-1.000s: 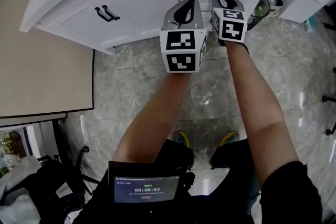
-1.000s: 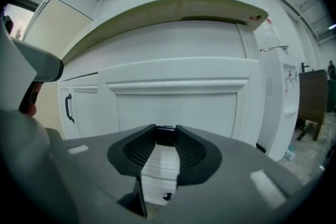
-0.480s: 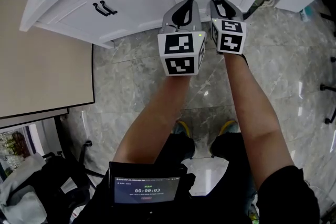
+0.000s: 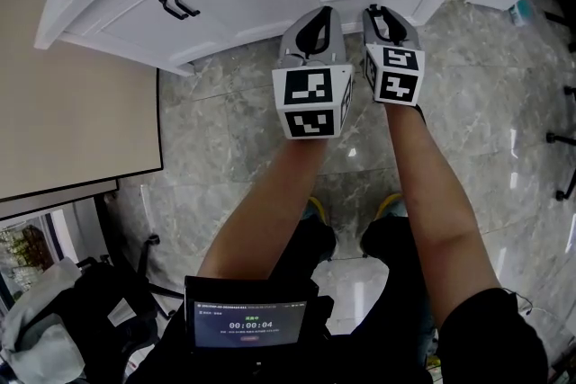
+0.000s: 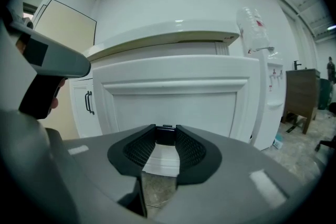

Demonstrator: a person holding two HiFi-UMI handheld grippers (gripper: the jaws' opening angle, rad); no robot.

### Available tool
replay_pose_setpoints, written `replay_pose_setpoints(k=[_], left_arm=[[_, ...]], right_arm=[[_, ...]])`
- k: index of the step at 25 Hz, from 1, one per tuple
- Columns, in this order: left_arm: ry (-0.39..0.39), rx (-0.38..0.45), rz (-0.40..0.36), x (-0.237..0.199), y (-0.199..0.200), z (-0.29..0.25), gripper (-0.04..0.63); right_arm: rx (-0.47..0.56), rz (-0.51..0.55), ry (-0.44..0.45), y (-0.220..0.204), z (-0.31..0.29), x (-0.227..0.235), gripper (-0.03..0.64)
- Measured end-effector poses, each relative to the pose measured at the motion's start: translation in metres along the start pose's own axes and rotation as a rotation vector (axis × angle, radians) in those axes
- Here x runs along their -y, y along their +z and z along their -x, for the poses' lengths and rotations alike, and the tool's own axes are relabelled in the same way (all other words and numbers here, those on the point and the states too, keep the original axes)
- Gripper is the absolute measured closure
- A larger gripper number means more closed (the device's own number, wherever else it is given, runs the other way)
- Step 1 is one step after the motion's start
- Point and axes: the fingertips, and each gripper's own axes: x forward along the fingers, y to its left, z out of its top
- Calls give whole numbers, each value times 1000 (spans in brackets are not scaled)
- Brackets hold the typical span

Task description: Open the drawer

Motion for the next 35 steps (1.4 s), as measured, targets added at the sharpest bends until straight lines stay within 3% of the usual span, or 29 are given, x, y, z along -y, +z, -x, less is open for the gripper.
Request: replay_pose_setpoints(k=[10,16,20,29,35], left_arm=[[-7,7,7,0,3,-3,594],[9,14,42,3,36,8,594],[21,21,35,5,99,18,594],[20,73,-13,19,275,66,594],[-1,103,-40,35,355,113,594]], right_arm=[[-5,20,7,0,10,-3,469],[14,44,-13,42,45,-6,516],[54,31,-20,113,78,-7,595],[192,48,37,332,172,-20,594],[254,69,34,421,240,-29,594]])
